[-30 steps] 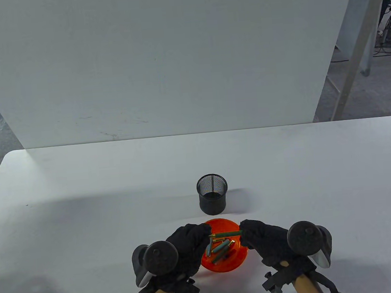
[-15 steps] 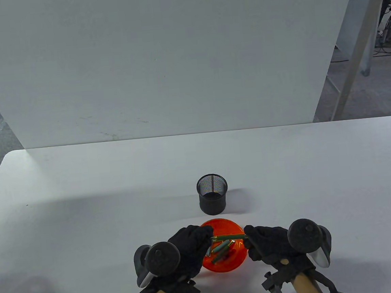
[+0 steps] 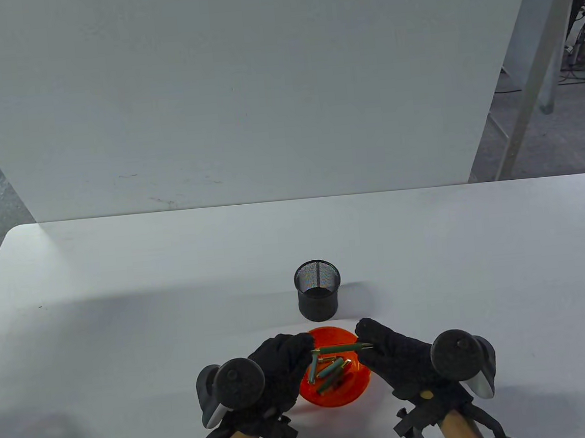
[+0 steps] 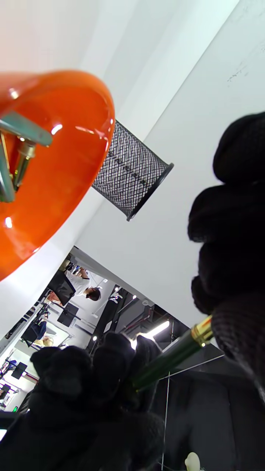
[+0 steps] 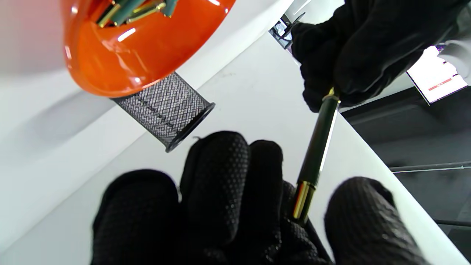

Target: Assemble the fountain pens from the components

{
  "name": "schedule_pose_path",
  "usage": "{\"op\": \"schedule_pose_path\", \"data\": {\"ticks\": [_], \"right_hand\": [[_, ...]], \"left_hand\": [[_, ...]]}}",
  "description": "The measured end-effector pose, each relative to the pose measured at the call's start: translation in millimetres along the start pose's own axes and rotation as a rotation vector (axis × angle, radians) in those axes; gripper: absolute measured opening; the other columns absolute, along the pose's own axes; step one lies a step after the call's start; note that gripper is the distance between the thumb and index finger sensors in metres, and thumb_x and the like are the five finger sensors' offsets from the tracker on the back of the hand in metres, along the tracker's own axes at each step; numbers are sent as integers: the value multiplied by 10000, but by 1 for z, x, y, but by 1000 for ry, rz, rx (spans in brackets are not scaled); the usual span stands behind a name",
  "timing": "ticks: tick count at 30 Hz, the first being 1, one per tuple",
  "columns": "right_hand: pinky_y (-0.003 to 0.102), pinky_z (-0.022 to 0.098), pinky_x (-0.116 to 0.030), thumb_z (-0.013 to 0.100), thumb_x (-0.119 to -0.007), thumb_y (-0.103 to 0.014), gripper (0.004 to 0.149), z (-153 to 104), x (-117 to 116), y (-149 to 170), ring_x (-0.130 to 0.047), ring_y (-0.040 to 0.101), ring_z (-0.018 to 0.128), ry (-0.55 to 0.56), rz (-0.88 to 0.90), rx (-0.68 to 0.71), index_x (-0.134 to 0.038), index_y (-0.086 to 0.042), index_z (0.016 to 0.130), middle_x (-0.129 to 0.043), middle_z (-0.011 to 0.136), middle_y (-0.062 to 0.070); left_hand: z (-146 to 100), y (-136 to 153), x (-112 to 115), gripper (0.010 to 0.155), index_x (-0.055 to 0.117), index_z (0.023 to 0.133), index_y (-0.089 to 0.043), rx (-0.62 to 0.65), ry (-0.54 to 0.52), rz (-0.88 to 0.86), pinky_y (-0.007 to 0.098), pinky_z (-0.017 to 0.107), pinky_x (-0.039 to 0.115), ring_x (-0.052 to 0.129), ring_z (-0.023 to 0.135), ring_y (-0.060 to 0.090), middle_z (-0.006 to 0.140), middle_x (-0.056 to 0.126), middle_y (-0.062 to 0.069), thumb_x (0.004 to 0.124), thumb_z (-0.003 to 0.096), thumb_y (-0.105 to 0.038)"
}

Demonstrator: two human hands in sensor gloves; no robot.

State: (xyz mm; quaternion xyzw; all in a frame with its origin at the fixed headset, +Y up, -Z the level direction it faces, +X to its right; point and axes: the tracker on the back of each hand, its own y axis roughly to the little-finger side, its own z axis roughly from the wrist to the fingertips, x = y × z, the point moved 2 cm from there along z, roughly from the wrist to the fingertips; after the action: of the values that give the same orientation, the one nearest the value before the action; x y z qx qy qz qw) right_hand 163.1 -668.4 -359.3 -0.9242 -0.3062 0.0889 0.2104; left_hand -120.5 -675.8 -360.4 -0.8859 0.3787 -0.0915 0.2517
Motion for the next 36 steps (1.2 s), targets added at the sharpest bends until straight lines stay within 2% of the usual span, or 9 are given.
{"op": "schedule_pose_path", "data": {"ticks": [5,14,21,25,27,30,31,34,36], "right_hand": [[437,448,-862,541,-789,-427,493,-1,3,2,-1006,165,472,22,13,-10,-756,-168,959,-978,761,-13],[469,452,-853,559,-668,-507,505,-1,1,3,-1015,186,462,34,-13,-48,-856,-117,819,-1003,557,-22],[440,391,-879,570,-616,-549,516,-2,3,6,-1027,158,323,67,-2,-78,-942,-157,648,-1016,368,-70],[436,360,-887,569,-581,-578,578,-1,5,9,-1023,159,253,60,23,-84,-971,-151,565,-1020,287,-67],[454,382,-877,566,-557,-587,603,-2,4,11,-1027,178,309,49,28,-100,-953,-141,648,-1033,369,-42],[491,439,-847,553,-581,-619,676,-1,0,12,-1010,237,486,-5,84,-92,-770,-105,948,-995,657,27],[494,448,-841,550,-606,-616,691,-2,0,11,-999,242,524,-3,97,-88,-692,-111,1013,-955,761,47],[500,480,-829,555,-701,-527,634,0,1,7,-977,245,599,-12,78,-50,-622,-153,1061,-901,869,30],[490,487,-833,556,-745,-477,575,0,1,5,-979,228,598,-21,65,-22,-658,-180,1040,-911,862,9]], "left_hand": [[-1,-5,1,480,750,1001,-256,18,5,8,537,633,724,883,734,249,853,842,3,694,559,-434],[0,-5,4,478,751,1001,-259,20,19,12,536,633,723,884,733,247,853,843,2,695,560,-435],[0,-8,5,477,752,1001,-260,33,23,14,535,635,723,885,734,246,853,845,2,695,560,-435],[0,-8,7,479,748,1004,-262,32,31,8,536,636,722,883,737,247,855,843,0,691,561,-436],[0,-8,6,478,750,1002,-260,29,27,7,537,636,721,883,736,247,855,843,2,692,560,-434],[-1,-5,4,478,754,1000,-257,21,14,14,537,632,724,886,731,249,851,847,4,694,559,-433],[-1,-4,3,478,754,1000,-258,15,13,8,537,632,724,886,732,250,852,846,4,694,559,-432],[-1,-2,2,479,755,999,-256,12,7,5,538,631,724,887,730,250,850,847,5,695,559,-432],[0,-2,3,479,754,1000,-257,10,12,2,538,632,723,886,731,250,851,847,5,694,559,-433]]}}
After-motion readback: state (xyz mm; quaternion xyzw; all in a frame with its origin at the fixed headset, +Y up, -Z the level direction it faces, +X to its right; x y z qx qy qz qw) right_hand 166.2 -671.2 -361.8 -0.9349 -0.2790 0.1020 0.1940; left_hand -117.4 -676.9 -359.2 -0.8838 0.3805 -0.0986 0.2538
